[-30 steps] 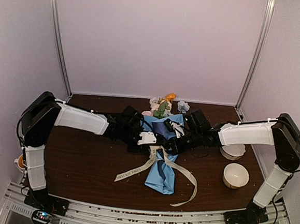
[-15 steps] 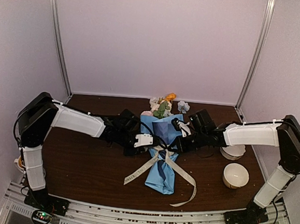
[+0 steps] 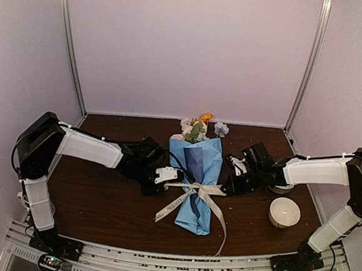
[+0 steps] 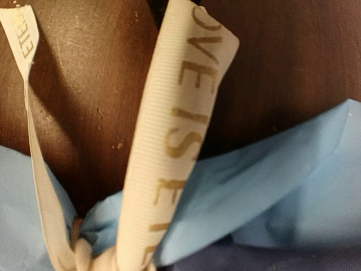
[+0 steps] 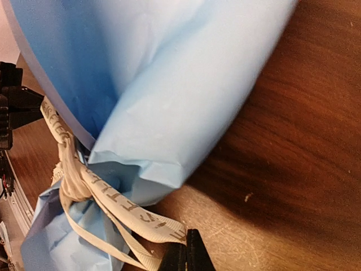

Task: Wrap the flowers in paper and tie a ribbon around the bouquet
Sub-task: Tie the half-tied ribbon around the folded bouquet.

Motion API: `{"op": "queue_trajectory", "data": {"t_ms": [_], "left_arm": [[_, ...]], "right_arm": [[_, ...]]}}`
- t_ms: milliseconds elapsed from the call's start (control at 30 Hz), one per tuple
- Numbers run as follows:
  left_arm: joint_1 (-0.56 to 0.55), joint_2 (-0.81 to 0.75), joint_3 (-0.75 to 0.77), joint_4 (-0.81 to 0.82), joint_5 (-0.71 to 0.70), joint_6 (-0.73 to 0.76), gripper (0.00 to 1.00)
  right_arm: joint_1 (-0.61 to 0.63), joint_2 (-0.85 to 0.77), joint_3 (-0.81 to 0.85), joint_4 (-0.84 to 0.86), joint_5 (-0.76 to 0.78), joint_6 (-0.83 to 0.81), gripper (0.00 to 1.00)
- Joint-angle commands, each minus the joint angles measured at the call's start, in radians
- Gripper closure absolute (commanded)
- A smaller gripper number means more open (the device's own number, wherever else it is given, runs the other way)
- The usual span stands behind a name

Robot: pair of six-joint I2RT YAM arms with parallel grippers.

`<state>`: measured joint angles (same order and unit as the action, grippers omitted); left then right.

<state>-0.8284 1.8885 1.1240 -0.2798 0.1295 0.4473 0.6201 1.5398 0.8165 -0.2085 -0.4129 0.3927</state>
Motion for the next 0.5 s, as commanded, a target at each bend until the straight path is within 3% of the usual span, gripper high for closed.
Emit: {"op": "queue_trajectory", "data": {"t_ms": [0,467], "left_arm": [[0.004,-0.037,-0.018,-0.087,-0.009,-0.091,1.00],[0.021,-0.032,-0.015,-0.185,-0.038,-0.196,1.00]], "right_arm": [[-0.025,-0.043,-0.068,-0.025,0.027,0.025,1.00],[-0.084,-0.065,-0.164,-0.046,0.006,0.049,1.00]]}}
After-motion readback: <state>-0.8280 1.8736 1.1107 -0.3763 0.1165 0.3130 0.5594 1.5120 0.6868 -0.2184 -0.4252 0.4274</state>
